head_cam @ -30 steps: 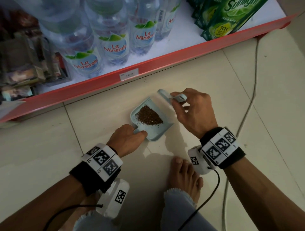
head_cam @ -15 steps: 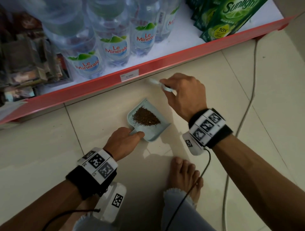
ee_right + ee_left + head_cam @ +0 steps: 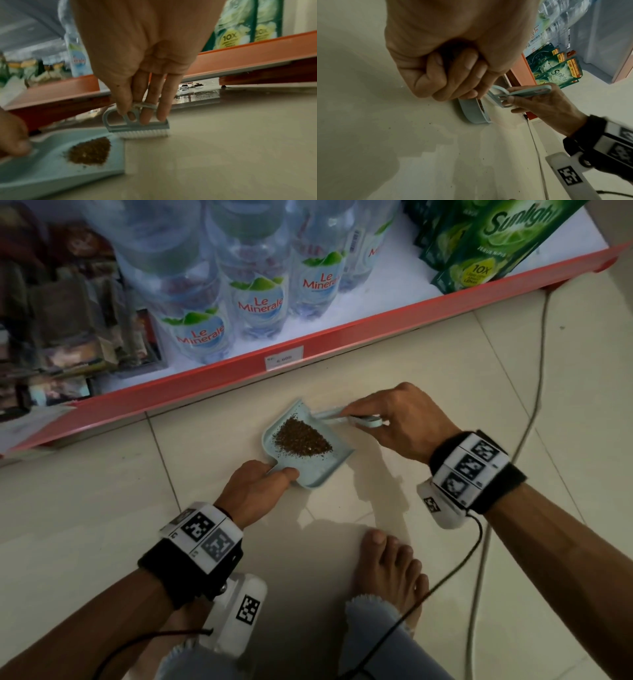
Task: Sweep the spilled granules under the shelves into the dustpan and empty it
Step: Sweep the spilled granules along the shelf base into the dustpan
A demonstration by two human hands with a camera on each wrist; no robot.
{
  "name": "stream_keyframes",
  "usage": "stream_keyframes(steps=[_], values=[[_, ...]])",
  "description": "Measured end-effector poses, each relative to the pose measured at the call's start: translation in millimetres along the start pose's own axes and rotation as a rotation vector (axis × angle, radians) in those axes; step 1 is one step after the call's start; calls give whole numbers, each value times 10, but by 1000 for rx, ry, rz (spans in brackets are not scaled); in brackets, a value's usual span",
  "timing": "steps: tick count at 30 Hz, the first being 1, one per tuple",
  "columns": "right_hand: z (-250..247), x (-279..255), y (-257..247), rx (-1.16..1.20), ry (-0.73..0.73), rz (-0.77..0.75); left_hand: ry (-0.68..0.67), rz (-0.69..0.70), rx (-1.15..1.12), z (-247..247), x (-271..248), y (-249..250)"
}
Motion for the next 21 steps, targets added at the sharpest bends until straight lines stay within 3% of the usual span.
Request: stream_keyframes(steps=[6,8,12,15,17,19,21], values=[[-268,-139,172,-70,301,250,-17,12,18,17,25,13],[-212,-92,161,-156,252,289,-22,15,35,23,21,16],[40,-51,-139,-92,87,155,-12,37,55,17,20,43],[-108,-115,-156,139,262,217,-7,39,68,15,24,44],[-246,-162,-94,55,404,289,-5,46,84,14,28,40],[-243,-164,-61,-100,386,328,-2,53,96,8,32,32],[-94,-122,-128,-135,247,282,1,58,101,-7,45,18]])
Point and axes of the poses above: each hand's wrist, its own x-axis towards the middle knuckle, its own z-axis out of the palm, y = z × x, the point moved 9 cm from there along x, towards the middle knuckle, and after that the axes turned 13 degrees about -x, right-handed, at the moved point
